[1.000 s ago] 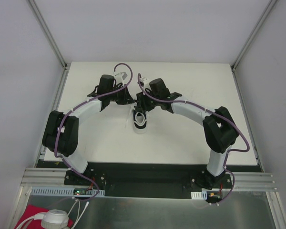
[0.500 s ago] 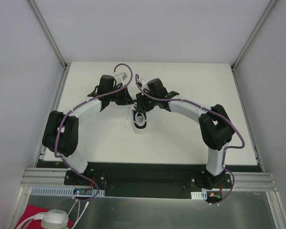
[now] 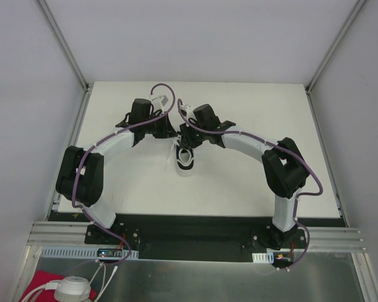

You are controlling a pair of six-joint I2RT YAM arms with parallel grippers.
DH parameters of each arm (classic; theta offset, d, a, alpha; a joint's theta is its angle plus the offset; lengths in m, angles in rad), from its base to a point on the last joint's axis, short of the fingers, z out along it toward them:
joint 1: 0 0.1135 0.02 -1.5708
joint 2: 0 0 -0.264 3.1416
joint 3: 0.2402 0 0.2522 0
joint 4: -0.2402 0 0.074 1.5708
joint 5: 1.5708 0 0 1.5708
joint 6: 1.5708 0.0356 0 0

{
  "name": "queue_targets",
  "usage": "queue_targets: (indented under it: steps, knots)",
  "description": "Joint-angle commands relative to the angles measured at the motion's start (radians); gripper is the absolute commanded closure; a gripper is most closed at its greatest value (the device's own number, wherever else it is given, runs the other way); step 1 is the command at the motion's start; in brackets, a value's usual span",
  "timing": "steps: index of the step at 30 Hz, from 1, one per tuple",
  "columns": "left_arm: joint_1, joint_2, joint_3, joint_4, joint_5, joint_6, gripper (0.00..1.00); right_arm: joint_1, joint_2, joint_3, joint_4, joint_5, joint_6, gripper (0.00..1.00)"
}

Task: Tie the shoes
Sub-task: Cross the shoelace with the shoelace.

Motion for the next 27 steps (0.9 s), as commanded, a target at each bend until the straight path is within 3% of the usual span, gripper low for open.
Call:
queue_targets:
  steps: [1, 8, 15, 27]
  knots:
    - [-0.007, -0.044, 0.036, 0.006, 0.013, 0.021, 1.0, 0.012, 0.008, 0.027, 0.0, -0.002, -0.025, 0.78]
    - [-0.007, -0.047, 0.034, 0.006, 0.015, 0.019, 1.0, 0.012, -0.013, 0.024, 0.0, 0.01, -0.027, 0.99]
    - [-0.007, -0.047, 0.034, 0.006, 0.015, 0.019, 1.0, 0.009, -0.076, 0.001, 0.028, 0.065, -0.022, 0.99]
    - [-0.007, -0.06, 0.025, 0.006, 0.006, 0.03, 1.0, -0.014, -0.05, 0.042, 0.033, 0.145, 0.062, 0.99]
